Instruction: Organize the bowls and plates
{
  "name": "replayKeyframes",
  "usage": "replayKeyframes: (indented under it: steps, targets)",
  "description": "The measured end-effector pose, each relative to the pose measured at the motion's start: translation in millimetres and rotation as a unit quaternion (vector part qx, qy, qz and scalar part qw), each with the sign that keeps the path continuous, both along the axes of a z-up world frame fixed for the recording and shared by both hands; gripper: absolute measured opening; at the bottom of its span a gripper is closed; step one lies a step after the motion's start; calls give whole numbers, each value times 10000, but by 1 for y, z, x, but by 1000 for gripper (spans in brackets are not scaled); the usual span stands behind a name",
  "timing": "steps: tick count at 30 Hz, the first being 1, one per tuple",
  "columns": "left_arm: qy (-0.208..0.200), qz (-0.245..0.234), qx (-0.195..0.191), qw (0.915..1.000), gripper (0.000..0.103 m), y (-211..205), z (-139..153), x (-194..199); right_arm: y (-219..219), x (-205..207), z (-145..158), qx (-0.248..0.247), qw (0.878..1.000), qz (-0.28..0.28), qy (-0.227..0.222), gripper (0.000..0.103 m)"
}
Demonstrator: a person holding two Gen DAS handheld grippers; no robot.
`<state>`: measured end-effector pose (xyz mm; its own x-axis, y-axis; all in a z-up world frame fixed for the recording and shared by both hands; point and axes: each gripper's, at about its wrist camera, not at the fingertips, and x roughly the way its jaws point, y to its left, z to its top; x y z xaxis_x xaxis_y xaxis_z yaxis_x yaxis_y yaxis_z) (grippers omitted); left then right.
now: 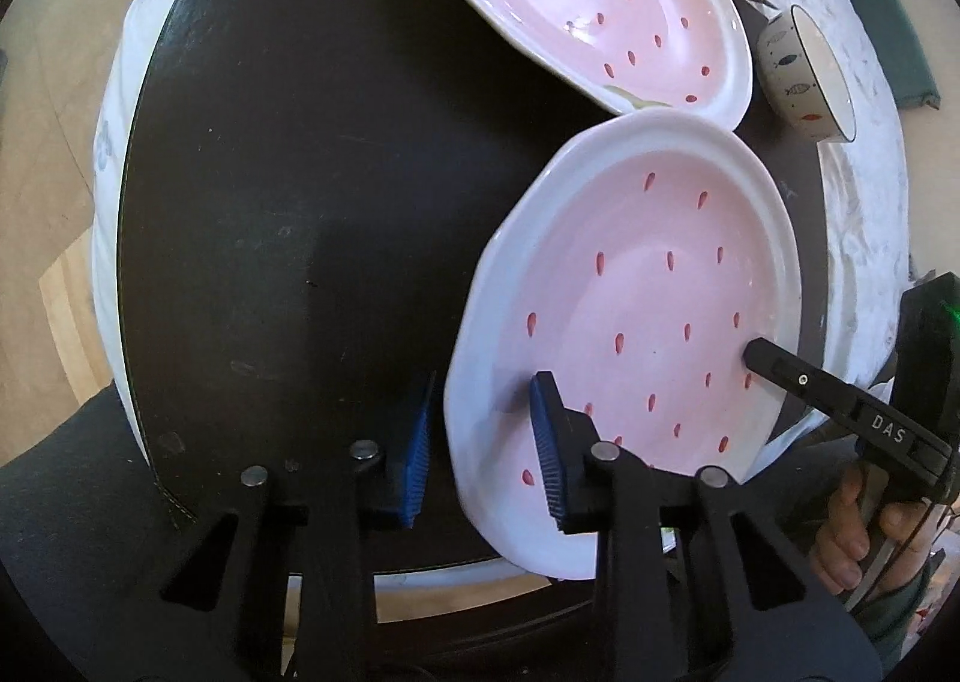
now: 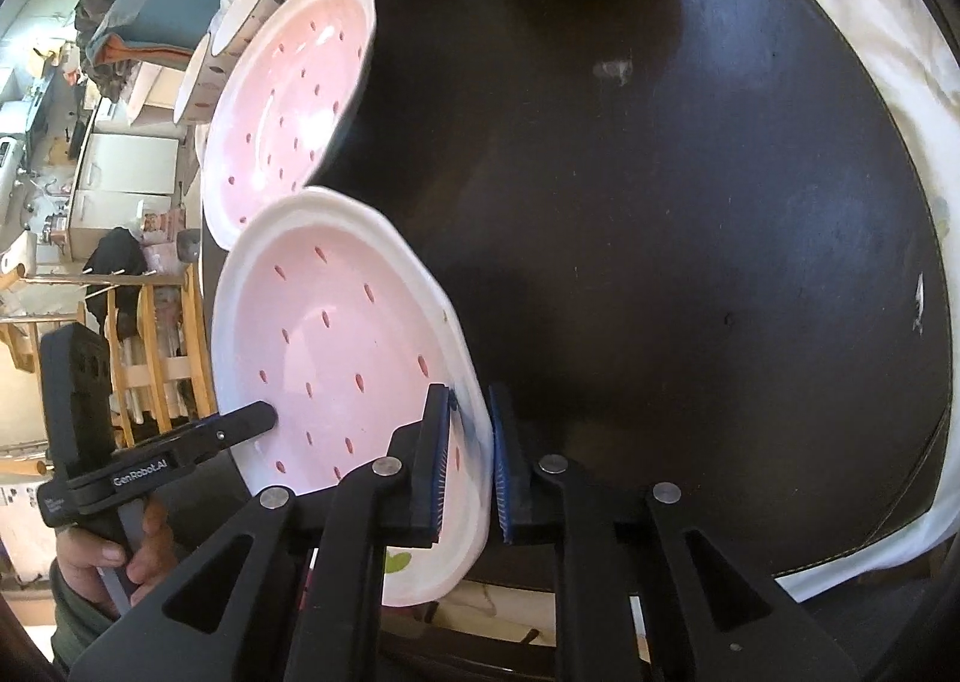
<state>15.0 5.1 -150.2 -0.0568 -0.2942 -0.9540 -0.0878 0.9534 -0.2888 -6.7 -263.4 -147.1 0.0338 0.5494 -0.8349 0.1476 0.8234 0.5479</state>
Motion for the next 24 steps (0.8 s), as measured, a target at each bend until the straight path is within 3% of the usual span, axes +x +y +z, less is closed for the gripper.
replayKeyframes:
  steps: [7, 12, 16, 24]
  targets:
    - [-124, -132, 169, 9997, 31, -14, 1, 0, 6, 1, -3, -61, 9999, 115, -23, 20]
    - [-227, -623, 199, 9976, 62, -31, 1, -1, 7, 1, -3, -98, 9999, 123, -14, 21]
    - [-238, -328, 230, 9989, 60, -26, 2, -1, 11, 0, -1, -200, 9996, 204, -69, 22]
    - [-200, -26, 351, 9992, 33, -7, 4, -2, 17, -3, 2, -297, 9990, 233, -225, 23]
